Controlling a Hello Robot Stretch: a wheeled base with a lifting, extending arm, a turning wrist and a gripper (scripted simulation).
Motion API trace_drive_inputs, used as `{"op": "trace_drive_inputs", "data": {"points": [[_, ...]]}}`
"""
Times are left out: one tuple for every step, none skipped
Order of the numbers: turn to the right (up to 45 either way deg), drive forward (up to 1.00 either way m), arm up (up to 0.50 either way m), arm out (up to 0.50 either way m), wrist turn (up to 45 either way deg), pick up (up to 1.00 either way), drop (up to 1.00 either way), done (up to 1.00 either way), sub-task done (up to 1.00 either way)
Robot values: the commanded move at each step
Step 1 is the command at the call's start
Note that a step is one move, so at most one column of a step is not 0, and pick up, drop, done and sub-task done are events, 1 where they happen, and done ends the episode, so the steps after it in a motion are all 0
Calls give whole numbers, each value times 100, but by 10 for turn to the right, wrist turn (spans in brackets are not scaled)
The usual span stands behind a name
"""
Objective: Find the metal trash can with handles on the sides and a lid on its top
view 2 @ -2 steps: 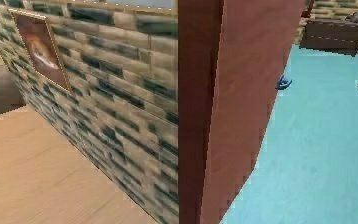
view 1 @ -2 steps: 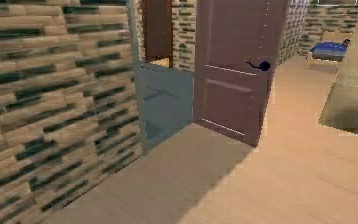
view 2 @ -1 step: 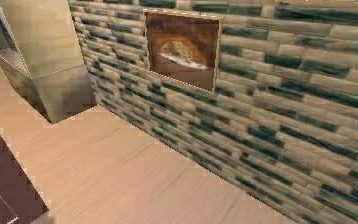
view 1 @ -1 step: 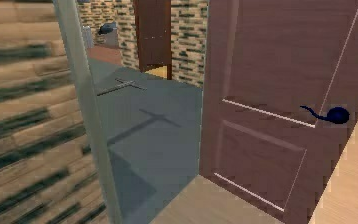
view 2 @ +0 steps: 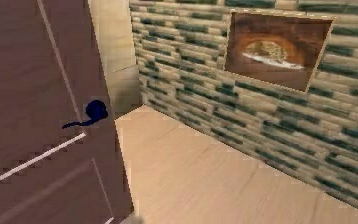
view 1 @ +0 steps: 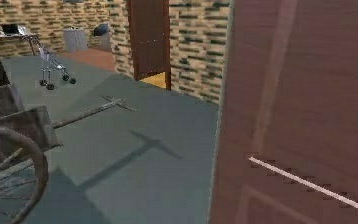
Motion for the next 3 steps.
{"op": "trace_drive_inputs", "data": {"points": [[-90,0,0,0,0,0,0,0,0],[0,95,0,0,0,0,0,0,0],[180,0,0,0,0,0,0,0,0]]}}
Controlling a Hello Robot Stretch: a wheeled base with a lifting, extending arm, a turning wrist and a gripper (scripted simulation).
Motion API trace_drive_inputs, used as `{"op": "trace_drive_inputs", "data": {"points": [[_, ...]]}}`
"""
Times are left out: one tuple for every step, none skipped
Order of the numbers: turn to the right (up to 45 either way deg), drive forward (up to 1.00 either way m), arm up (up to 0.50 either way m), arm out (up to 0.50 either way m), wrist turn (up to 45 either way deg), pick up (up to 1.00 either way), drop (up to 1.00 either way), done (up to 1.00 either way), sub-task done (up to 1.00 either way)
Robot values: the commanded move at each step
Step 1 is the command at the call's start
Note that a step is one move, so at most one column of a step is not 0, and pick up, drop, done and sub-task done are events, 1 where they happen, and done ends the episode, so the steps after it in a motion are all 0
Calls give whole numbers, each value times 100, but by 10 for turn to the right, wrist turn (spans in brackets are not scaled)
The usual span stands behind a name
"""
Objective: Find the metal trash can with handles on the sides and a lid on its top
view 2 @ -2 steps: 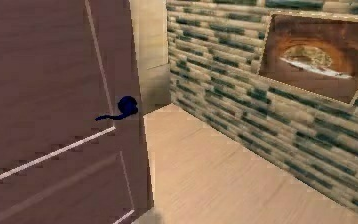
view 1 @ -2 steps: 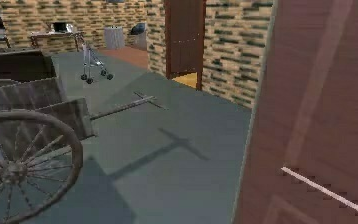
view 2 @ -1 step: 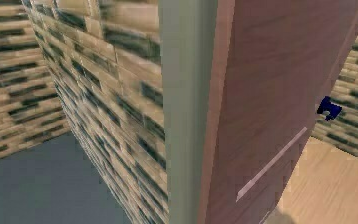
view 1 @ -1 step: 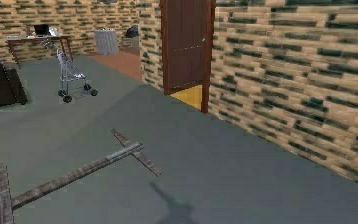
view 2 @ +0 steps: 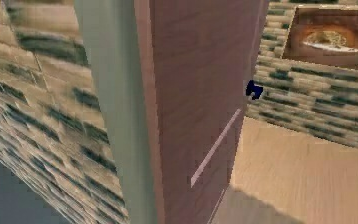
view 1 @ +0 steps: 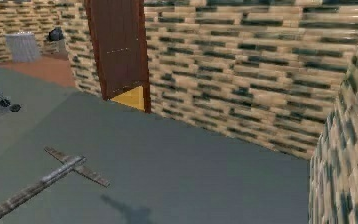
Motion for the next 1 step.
{"op": "trace_drive_inputs", "data": {"points": [[0,70,0,0,0,0,0,0,0]]}}
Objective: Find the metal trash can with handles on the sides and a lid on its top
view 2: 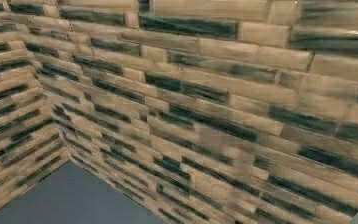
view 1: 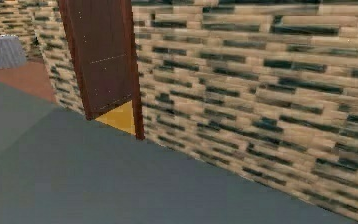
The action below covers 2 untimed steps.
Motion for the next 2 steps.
{"op": "trace_drive_inputs", "data": {"points": [[330,0,0,0,0,0,0,0,0],[0,30,0,0,0,0,0,0,0]]}}
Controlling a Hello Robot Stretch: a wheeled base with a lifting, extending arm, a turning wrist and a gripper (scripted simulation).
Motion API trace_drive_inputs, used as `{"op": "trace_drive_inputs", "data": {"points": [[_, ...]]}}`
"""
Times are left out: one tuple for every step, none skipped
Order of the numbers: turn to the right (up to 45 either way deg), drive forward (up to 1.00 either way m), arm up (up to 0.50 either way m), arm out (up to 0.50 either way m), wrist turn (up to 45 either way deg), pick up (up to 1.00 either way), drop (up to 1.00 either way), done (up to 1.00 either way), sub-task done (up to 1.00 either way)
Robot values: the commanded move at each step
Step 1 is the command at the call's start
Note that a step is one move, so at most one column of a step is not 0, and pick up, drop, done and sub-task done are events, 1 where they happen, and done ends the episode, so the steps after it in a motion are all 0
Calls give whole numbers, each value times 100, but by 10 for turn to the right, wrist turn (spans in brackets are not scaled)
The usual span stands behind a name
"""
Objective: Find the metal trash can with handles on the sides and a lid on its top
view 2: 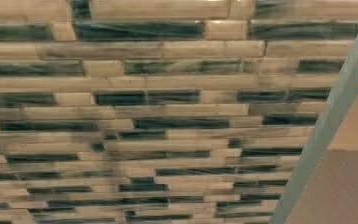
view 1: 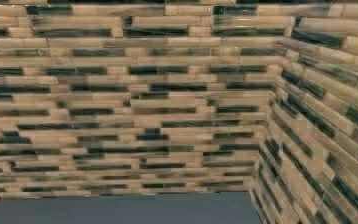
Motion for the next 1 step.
{"op": "trace_drive_inputs", "data": {"points": [[-450,0,0,0,0,0,0,0,0]]}}
